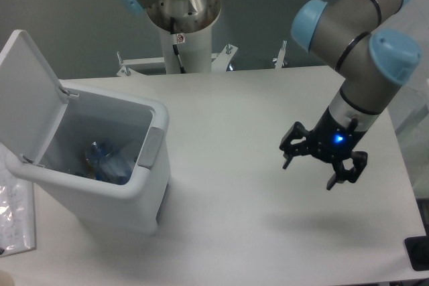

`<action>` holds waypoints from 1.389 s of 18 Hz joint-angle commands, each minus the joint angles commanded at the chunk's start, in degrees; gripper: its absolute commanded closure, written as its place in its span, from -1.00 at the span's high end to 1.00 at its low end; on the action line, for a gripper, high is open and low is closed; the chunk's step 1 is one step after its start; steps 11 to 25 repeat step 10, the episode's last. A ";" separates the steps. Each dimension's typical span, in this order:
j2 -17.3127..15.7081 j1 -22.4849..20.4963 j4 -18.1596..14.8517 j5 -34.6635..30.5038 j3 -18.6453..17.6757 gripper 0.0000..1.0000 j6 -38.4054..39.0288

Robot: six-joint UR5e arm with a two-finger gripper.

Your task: Place the trash in the trash can

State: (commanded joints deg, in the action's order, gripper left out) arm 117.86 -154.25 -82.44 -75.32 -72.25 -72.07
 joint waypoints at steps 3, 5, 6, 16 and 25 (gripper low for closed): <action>0.26 0.70 0.26 -3.41 0.27 1.00 -4.90; 0.26 1.75 0.44 -6.41 0.09 1.00 -6.59; 0.26 1.93 0.53 -6.59 0.00 1.00 -6.60; 0.26 1.93 0.79 -6.69 0.00 1.00 -6.60; 0.26 1.93 0.79 -6.69 0.00 1.00 -6.60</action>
